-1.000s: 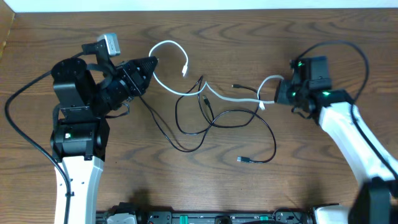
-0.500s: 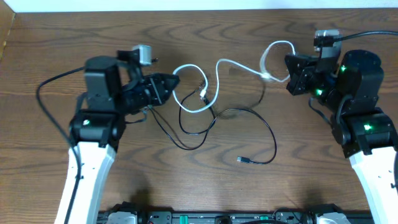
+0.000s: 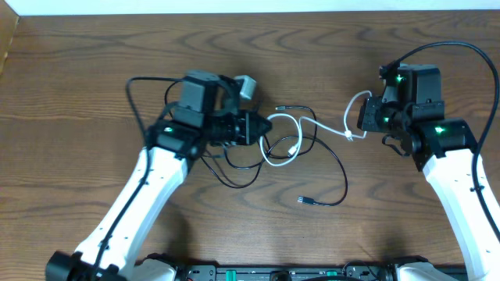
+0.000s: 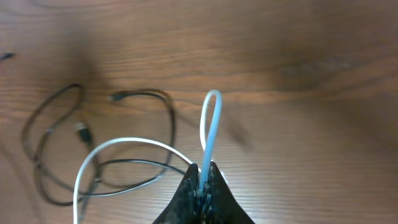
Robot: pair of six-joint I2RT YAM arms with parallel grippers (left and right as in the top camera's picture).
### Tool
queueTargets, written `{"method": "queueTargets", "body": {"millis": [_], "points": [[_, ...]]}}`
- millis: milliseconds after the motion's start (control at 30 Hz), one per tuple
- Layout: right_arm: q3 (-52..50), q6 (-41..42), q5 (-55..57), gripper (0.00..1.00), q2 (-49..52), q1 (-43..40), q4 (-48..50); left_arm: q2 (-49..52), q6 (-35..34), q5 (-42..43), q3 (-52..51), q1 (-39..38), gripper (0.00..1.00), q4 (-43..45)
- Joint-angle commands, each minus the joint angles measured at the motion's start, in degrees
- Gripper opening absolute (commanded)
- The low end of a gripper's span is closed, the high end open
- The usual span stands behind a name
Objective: Untangle cables
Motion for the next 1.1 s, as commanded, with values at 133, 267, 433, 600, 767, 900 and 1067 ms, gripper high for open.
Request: {"method": "queueTargets", "body": {"millis": [133, 267, 433, 600, 767, 900, 1067], "points": [[0.07, 0.81, 12.41, 0.01, 0.59, -2.34, -2.69, 5.44, 1.36, -3.98, 0.61, -8.98, 0.07, 9.55], [0.07, 2.86, 13.49, 0.01, 0.59, -6.67, -3.39, 5.46, 1.36, -4.02, 0.61, -9.53, 0.30, 12.22], [0.07, 3.17, 13.49, 0.01, 0.59, -11.28, -4.74, 5.46, 1.68, -4.20, 0.61, -8.07, 0.56, 8.39], [0.07, 3.17, 13.35, 0.01, 0.61, -12.26, -6.10, 5.46, 1.99, -11.74, 0.61, -7.91, 0.56, -0.37], [0.02, 2.47, 13.27, 0.27, 0.66, -12.22, -6.95, 5.46, 1.97, -15.72, 0.61, -7.91, 0.57, -6.14], [0.02, 2.34, 13.18, 0.52, 0.72, -12.24, -6.71, 5.46, 1.97, -16.02, 0.61, -7.91, 0.57, -8.15], [-0.46, 2.32, 5.42, 0.62, 0.72, -12.17, -6.78, 5.46, 1.97, -16.02, 0.61, -7.91, 0.57, -8.15]]}}
